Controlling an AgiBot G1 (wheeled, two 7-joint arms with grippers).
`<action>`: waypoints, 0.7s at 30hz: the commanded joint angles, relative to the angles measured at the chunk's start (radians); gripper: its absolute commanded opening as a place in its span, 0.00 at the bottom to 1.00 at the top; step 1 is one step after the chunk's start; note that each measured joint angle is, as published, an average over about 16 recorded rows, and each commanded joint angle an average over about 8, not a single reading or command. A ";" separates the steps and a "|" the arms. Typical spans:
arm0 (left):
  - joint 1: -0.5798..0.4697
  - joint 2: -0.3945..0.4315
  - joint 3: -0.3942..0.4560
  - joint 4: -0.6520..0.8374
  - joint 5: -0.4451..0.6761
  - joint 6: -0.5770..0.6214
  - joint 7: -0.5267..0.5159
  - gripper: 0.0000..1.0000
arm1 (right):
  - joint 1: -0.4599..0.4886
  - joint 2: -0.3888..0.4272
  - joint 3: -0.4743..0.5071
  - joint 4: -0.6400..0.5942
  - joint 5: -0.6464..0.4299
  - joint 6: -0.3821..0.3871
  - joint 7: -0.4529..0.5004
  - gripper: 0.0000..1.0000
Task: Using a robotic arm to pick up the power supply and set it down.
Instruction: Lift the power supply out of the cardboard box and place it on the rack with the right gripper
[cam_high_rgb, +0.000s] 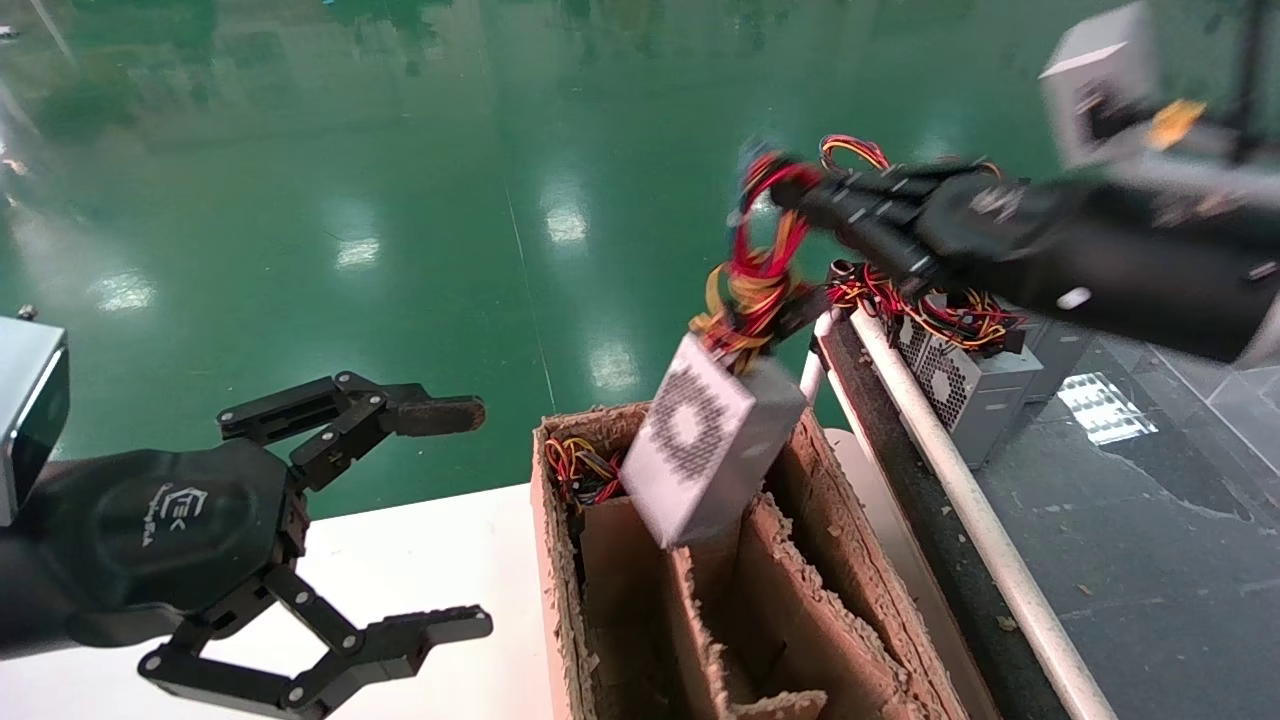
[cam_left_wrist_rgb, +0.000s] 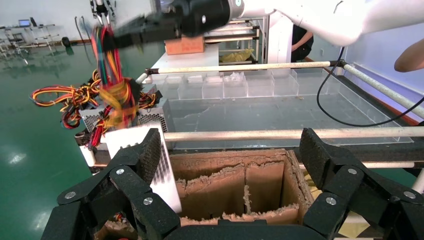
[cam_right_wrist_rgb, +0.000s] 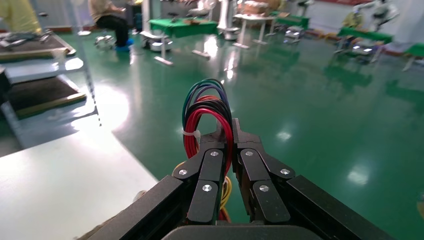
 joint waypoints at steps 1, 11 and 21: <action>0.000 0.000 0.000 0.000 0.000 0.000 0.000 1.00 | 0.025 0.019 0.015 -0.022 0.015 -0.016 -0.001 0.00; 0.000 0.000 0.000 0.000 0.000 0.000 0.000 1.00 | 0.091 0.104 0.042 -0.162 0.022 -0.106 -0.076 0.00; 0.000 0.000 0.000 0.000 0.000 0.000 0.000 1.00 | 0.092 0.202 0.062 -0.287 0.041 -0.212 -0.143 0.00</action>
